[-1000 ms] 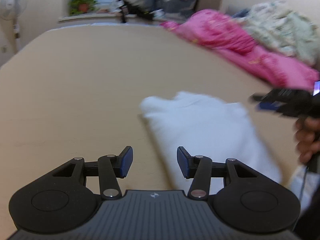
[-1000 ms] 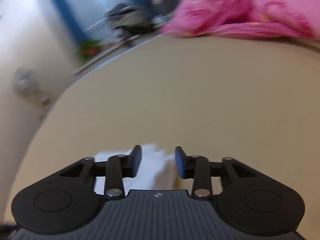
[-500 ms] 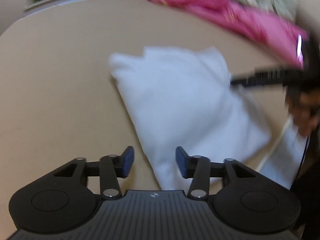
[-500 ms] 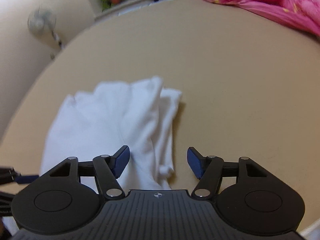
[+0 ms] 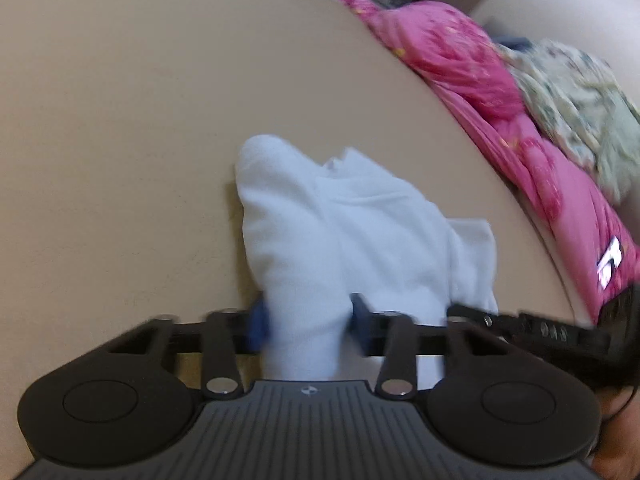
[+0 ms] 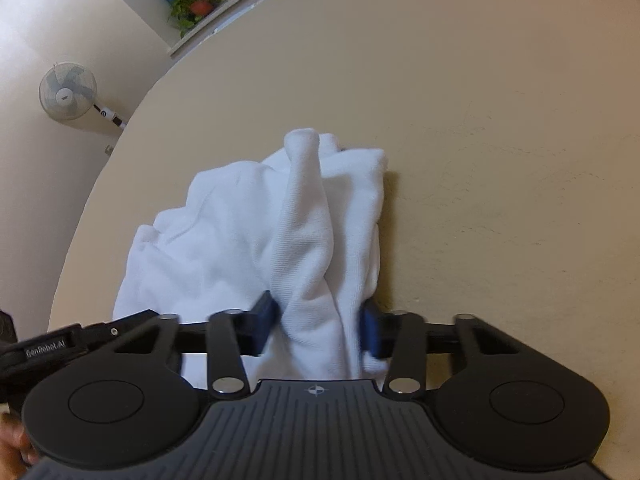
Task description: Fold small clothes
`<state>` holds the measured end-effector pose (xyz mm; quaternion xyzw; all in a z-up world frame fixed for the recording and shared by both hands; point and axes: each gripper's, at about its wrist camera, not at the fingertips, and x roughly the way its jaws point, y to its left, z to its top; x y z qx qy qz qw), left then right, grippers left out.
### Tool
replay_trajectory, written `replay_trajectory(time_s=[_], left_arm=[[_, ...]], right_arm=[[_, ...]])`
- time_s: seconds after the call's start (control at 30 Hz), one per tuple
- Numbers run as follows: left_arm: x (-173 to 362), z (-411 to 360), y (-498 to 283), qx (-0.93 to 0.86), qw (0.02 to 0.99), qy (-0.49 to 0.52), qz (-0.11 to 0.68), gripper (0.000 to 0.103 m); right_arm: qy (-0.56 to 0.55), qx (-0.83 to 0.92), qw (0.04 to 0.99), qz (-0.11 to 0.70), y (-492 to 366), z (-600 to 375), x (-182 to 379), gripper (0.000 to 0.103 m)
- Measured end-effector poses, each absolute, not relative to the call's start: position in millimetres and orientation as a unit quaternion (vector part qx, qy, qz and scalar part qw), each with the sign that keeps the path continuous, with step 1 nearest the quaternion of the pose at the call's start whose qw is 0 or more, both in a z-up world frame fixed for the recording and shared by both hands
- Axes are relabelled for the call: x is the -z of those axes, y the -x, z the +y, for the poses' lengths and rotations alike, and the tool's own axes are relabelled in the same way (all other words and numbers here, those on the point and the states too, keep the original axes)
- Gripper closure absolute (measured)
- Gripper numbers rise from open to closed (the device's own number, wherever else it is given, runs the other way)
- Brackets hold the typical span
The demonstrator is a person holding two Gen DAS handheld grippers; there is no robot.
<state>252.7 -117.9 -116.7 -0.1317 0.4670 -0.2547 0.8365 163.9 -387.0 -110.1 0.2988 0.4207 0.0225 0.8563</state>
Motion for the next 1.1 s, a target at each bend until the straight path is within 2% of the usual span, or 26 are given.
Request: replay_trajectory(time_s=[0.13, 0.23, 0.3, 0.33, 0.37, 0.43, 0.47, 0.57, 0.63, 0.7, 0.77, 0.83, 0.87, 0.9, 0.93, 0.97, 1.0, 1.1], left_arm=[[74, -97, -245, 0.247, 0.866, 0.098, 0.424, 0.069], [37, -55, -237, 0.231, 0.885, 0.123, 0.384, 0.065], [21, -27, -235, 0.209, 0.896, 0.125, 0.371, 0.053], [14, -19, -236, 0.188, 0.907, 0.110, 0.362, 0.041], [12, -11, -236, 0.160, 0.916, 0.086, 0.358, 0.029], [17, 8, -240, 0.109, 0.918, 0.062, 0.375, 0.031], [20, 19, -239, 0.099, 0.912, 0.077, 0.391, 0.033], [27, 29, -220, 0.116, 0.900, 0.106, 0.407, 0.033], [39, 23, -208, 0.123, 0.894, 0.109, 0.418, 0.033], [57, 11, -209, 0.136, 0.867, 0.133, 0.461, 0.033], [73, -2, -214, 0.157, 0.843, 0.144, 0.494, 0.036], [92, -17, -217, 0.165, 0.834, 0.097, 0.518, 0.039], [99, -25, -215, 0.159, 0.833, 0.059, 0.527, 0.051], [106, -24, -209, 0.161, 0.831, 0.039, 0.531, 0.055], [107, -24, -205, 0.164, 0.835, 0.023, 0.524, 0.065], [103, -24, -204, 0.171, 0.840, 0.010, 0.515, 0.086], [99, -21, -203, 0.172, 0.844, 0.008, 0.508, 0.089], [85, 5, -200, 0.164, 0.854, 0.043, 0.492, 0.092]], right_arm=[[-0.277, -0.052, 0.880, 0.383, -164, -368, 86, 0.073], [-0.284, -0.114, 0.896, 0.322, -162, -342, 58, 0.073], [-0.286, -0.144, 0.901, 0.293, -165, -324, 45, 0.071], [-0.282, -0.158, 0.904, 0.279, -167, -315, 39, 0.070], [-0.275, -0.167, 0.907, 0.272, -171, -310, 36, 0.063], [-0.252, -0.159, 0.911, 0.284, -179, -305, 35, 0.046], [-0.240, -0.136, 0.909, 0.313, -186, -306, 41, 0.034], [-0.240, -0.085, 0.885, 0.389, -190, -318, 59, 0.037], [-0.254, -0.106, 0.878, 0.390, -184, -318, 62, 0.037], [-0.247, -0.134, 0.874, 0.397, -180, -312, 64, 0.038], [-0.216, -0.128, 0.872, 0.420, -180, -303, 72, 0.038], [-0.202, -0.115, 0.865, 0.446, -180, -300, 83, 0.039], [-0.208, -0.117, 0.859, 0.453, -179, -301, 88, 0.041], [-0.211, -0.119, 0.859, 0.452, -178, -304, 88, 0.044], [-0.207, -0.127, 0.860, 0.448, -177, -303, 88, 0.050], [-0.206, -0.142, 0.859, 0.447, -178, -301, 88, 0.063], [-0.208, -0.150, 0.858, 0.446, -179, -301, 88, 0.084], [-0.270, -0.171, 0.838, 0.442, -178, -314, 89, 0.092]])
